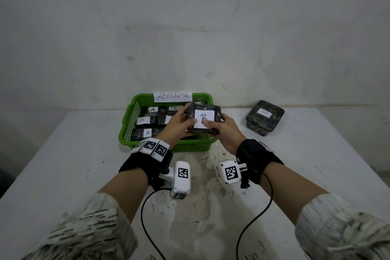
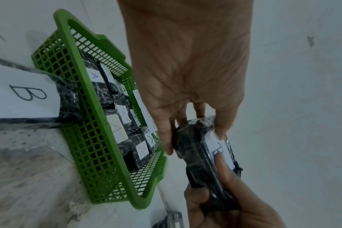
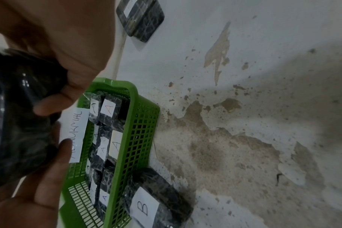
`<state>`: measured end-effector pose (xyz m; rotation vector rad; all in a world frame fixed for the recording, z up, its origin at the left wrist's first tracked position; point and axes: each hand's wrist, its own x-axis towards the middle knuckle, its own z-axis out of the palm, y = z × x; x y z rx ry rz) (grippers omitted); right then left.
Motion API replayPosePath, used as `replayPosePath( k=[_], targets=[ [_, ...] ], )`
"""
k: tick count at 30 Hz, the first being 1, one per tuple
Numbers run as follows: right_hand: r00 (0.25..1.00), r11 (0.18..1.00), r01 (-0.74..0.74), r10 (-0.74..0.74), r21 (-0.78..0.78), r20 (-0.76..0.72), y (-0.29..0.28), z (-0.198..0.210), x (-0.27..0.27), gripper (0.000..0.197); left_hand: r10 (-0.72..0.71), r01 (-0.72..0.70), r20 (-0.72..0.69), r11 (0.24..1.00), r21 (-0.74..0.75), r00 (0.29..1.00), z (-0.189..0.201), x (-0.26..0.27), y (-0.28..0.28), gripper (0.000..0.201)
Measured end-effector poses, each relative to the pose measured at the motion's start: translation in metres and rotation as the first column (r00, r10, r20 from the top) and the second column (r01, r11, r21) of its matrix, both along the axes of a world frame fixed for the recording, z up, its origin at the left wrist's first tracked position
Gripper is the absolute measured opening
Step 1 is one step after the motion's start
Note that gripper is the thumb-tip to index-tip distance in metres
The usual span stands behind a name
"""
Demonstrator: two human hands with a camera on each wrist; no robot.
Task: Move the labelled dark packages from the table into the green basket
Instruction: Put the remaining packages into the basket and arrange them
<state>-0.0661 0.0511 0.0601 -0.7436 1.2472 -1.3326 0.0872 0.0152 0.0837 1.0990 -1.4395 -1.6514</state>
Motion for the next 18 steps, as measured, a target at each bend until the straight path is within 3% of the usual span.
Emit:
replayPosePath(
  k=[4,7,12,18],
  targets=[
    [0.999,0.999,-0.042,0.042,-0.005,-0.029,-0.001,0.004,0.005,0.062,0.037,-0.032,0.057,0.996,-0.086,0.998,-0.001,-0.002,-0.001,0.058],
    [0.991,0.997,-0.081,0.081,0.002,-0.108,-0.002,0.005,0.007,0.081,0.046,-0.044,0.032,0.998,-0.039,0.998,0.0,-0.004,-0.001,0.057],
    [0.977,1.0,-0.008,0.004,-0.019,-0.215,-0.001,0.002,0.007,0.073,0.015,-0.015,0.014,0.998,0.063,1.0,0.001,-0.003,0.0,0.052],
    [0.981,0.992,-0.054,0.032,-0.112,-0.19,0.004,0.007,0.016,0.059,0.123,-0.101,0.265,0.99,-0.095,0.956,-0.009,-0.002,-0.011,0.056]
  ],
)
